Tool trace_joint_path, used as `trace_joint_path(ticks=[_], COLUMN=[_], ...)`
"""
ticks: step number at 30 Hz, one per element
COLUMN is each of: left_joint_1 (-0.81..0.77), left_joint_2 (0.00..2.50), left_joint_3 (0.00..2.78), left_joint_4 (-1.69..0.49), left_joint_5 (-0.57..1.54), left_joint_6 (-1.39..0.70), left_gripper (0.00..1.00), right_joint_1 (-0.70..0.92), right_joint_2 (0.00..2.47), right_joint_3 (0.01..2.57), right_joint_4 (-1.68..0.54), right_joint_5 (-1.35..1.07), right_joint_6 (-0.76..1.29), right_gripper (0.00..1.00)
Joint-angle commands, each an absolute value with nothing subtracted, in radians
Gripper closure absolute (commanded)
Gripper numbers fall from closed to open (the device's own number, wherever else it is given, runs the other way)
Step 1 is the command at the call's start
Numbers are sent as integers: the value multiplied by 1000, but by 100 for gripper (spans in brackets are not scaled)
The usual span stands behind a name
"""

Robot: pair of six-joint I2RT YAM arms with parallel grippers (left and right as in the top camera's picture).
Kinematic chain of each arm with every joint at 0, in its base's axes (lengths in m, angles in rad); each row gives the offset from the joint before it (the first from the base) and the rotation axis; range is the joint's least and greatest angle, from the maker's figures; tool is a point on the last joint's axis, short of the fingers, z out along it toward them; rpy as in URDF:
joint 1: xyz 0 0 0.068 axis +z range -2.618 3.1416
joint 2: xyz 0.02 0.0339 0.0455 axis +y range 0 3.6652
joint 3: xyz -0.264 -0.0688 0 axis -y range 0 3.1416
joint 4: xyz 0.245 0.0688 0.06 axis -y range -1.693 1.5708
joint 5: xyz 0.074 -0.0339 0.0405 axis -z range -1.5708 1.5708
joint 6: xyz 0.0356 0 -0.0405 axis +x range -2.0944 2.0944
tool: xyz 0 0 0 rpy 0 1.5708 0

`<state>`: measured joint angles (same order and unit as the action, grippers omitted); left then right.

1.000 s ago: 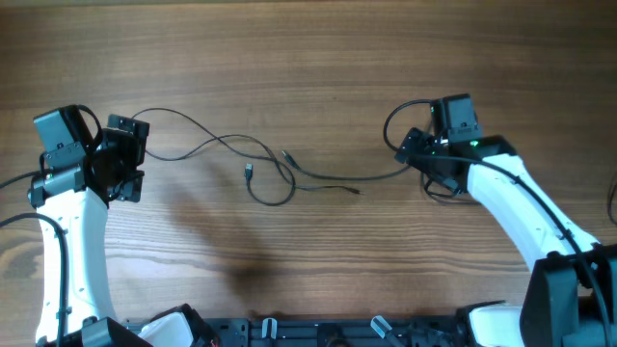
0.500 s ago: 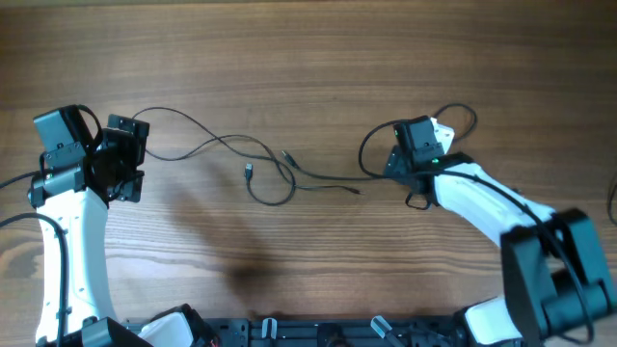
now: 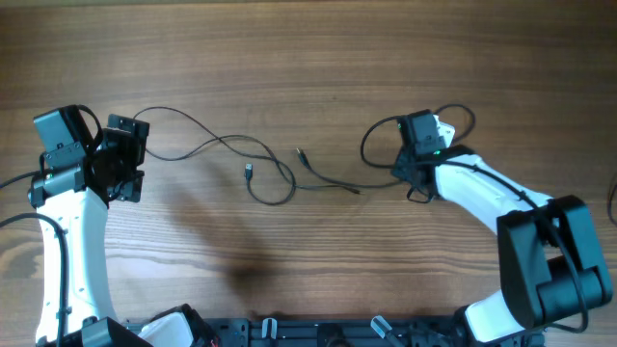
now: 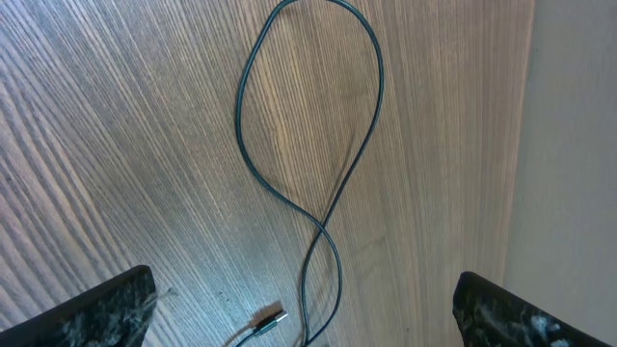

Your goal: Untangle cables

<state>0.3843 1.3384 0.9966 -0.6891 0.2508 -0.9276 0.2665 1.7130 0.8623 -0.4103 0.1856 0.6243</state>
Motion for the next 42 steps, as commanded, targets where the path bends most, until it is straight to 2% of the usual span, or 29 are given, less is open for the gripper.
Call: trace_joint_path(ticks=[1, 7, 16, 22, 26, 28, 31, 32, 33, 34, 35, 36, 37, 42], left_joint_1=[379, 379, 379, 379, 379, 379, 379, 379, 379, 379, 379, 379, 379, 379], left_joint_2=[1341, 1341, 1341, 1341, 1341, 1341, 1341, 1341, 1341, 1341, 1341, 1341, 1341, 1341], left_joint_3=[1015, 1015, 1015, 1015, 1015, 1015, 1015, 1015, 1015, 1015, 1015, 1015, 1015, 1015], left_joint_4=[-689, -689, -689, -689, -689, -689, -689, -689, -689, -689, -689, -689, -689, -689], left_joint_5=[237, 237, 237, 237, 237, 237, 237, 237, 237, 237, 237, 237, 237, 237], left_joint_6=[-920, -920, -920, -920, -920, -920, -920, -920, -920, -920, -920, -920, -920, -920], left_gripper=[0, 0, 0, 0, 0, 0, 0, 0, 0, 0, 0, 0, 0, 0], right_joint_1=[208, 138, 135, 135, 135, 135, 135, 135, 135, 135, 135, 135, 135, 135], right_joint_2=[1624, 1411, 1144, 1151, 1221, 1269, 1320, 1340, 1359, 1403, 1427, 1461, 1525, 1671], right_joint_3=[968, 1100, 1114, 1113, 1106, 1106, 1106, 1106, 1106, 1106, 1106, 1106, 1106, 1106], right_joint_4=[-484, -524, -527, -515, -348, -273, -291, -327, -361, -430, -463, -500, -545, -570], right_joint_5=[110, 52, 98, 214, 327, 336, 307, 276, 246, 165, 116, 53, 1, -5], right_joint_6=[458, 261, 205, 205, 134, 92, 151, 182, 198, 216, 216, 216, 208, 138], right_gripper=[96, 96, 96, 96, 96, 96, 95, 89, 70, 36, 28, 7, 0, 0])
